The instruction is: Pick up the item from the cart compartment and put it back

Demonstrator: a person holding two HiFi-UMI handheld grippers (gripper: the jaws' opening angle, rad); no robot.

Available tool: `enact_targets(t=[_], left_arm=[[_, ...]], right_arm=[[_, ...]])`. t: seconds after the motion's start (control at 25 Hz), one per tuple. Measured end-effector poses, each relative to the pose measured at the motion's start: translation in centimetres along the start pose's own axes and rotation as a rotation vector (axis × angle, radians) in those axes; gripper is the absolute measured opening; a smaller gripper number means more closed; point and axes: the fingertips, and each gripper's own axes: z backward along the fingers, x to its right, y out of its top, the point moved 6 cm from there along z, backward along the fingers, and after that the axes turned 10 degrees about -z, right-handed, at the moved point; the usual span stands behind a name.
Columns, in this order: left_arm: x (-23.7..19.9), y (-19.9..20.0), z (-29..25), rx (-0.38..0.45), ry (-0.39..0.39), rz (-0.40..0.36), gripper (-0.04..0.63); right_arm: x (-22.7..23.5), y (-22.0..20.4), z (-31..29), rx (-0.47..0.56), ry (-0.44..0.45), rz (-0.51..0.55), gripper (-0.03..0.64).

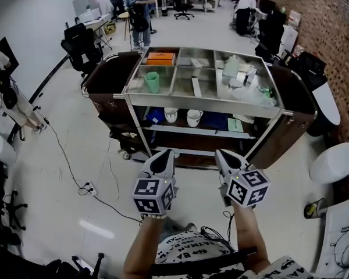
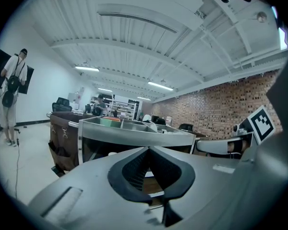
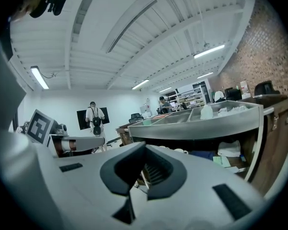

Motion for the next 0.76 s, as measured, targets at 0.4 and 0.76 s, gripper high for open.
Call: enact_targets(t=[0.4, 0.76], left_arm=[[1.7, -0.3, 1.1, 0.013, 0.002, 0.007, 0.006], [2.7, -0.4, 1.3, 0.004, 0.017, -0.008, 0.006]], right_arm=[[-0.5, -0.3, 1.4, -0.001, 0.006, 0.045, 0.011], [-0.3, -0.1, 2.2, 0.003, 0.026, 0.047, 0.011]])
